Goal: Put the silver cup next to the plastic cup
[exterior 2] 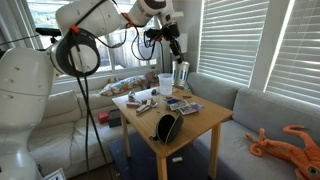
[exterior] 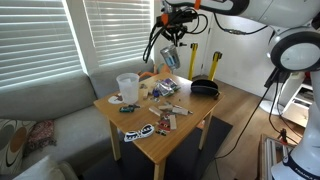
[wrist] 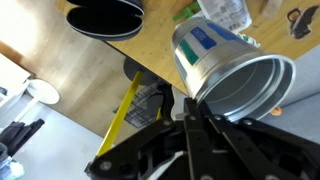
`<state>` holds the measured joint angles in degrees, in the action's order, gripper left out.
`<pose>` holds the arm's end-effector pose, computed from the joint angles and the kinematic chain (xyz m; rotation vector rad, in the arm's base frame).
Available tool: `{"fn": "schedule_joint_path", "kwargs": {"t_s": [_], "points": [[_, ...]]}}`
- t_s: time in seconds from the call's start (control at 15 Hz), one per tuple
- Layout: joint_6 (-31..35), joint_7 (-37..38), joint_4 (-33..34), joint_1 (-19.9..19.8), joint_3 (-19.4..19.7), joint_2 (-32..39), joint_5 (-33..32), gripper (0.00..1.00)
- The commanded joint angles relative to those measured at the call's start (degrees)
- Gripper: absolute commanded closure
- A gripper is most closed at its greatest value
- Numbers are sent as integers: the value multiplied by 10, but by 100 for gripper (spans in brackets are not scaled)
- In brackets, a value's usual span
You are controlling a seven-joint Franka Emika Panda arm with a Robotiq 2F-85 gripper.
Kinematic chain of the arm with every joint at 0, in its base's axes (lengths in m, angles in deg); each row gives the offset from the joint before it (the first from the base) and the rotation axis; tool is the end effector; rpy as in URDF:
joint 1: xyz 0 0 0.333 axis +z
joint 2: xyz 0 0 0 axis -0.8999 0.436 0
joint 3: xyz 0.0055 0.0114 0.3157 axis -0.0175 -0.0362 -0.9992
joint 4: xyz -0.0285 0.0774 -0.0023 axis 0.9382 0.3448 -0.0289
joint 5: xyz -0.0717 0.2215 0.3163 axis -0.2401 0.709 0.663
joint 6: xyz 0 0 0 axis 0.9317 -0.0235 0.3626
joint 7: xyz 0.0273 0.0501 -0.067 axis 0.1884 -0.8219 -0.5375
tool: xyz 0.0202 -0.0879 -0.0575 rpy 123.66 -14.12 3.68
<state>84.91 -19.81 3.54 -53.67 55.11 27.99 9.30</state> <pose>0.6618 0.0095 0.6617 2.3247 -1.4802 0.3679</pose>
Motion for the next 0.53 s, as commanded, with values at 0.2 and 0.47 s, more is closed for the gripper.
{"fn": "schedule_joint_path", "kwargs": {"t_s": [0.2, 0.47], "points": [[23, 14, 21, 2, 0, 19, -1, 96], [105, 63, 28, -22, -6, 33, 32, 99]]}}
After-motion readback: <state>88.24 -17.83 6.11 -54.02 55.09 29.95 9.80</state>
